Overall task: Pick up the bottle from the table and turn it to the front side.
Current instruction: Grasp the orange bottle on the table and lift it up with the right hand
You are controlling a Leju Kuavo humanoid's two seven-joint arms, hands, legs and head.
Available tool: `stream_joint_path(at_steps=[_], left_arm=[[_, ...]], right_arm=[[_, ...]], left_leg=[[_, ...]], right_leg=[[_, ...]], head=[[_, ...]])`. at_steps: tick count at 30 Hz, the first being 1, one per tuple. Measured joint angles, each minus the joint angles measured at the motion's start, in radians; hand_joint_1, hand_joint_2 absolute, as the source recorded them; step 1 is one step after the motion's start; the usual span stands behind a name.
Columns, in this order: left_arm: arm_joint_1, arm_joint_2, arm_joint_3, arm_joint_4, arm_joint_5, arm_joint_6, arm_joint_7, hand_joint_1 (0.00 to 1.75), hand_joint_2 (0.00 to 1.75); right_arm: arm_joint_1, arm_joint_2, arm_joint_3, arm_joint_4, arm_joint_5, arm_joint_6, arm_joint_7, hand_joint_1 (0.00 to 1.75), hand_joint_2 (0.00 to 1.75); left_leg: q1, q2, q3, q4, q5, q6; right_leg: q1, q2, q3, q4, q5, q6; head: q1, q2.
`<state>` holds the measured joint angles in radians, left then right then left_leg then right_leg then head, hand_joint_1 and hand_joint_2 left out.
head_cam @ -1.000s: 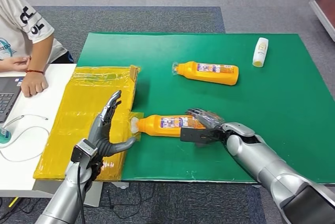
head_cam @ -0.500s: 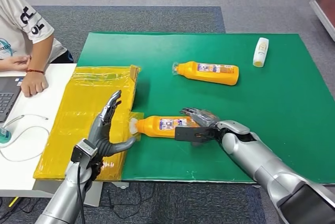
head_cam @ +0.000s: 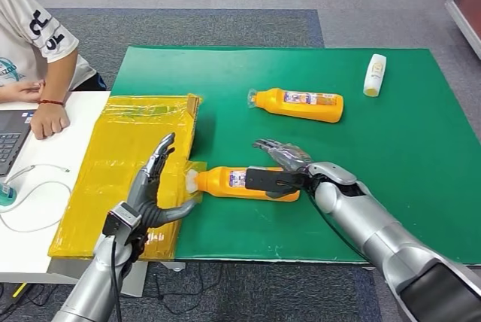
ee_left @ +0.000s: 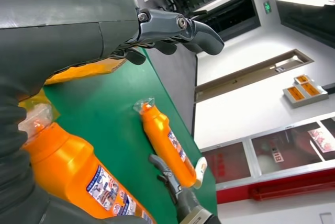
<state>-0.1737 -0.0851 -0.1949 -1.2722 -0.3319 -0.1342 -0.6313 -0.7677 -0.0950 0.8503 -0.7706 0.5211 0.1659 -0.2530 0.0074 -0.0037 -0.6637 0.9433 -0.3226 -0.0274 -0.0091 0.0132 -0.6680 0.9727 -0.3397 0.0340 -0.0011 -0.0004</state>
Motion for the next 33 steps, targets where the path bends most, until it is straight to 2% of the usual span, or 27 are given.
stream_joint_path(at_steps=[16, 33], left_arm=[[0.004, 0.0, 0.001, 0.0, 0.0, 0.002, 0.0, 0.0, 1.75], [-0.007, 0.0, 0.001, 0.0, 0.001, -0.003, 0.0, 0.0, 1.75]], right_arm=[[-0.001, 0.002, 0.002, -0.008, 0.028, 0.042, 0.012, 0.0, 1.75], [-0.011, 0.027, 0.05, 0.105, 0.037, 0.063, 0.0, 0.0, 1.75]], left_leg=[[0.0, 0.0, 0.0, 0.0, 0.0, 0.0], [0.0, 0.0, -0.001, 0.0, 0.0, 0.0]], right_leg=[[0.0, 0.0, 0.0, 0.0, 0.0, 0.0], [0.0, 0.0, -0.001, 0.0, 0.0, 0.0]], head=[[0.0, 0.0], [0.0, 0.0]])
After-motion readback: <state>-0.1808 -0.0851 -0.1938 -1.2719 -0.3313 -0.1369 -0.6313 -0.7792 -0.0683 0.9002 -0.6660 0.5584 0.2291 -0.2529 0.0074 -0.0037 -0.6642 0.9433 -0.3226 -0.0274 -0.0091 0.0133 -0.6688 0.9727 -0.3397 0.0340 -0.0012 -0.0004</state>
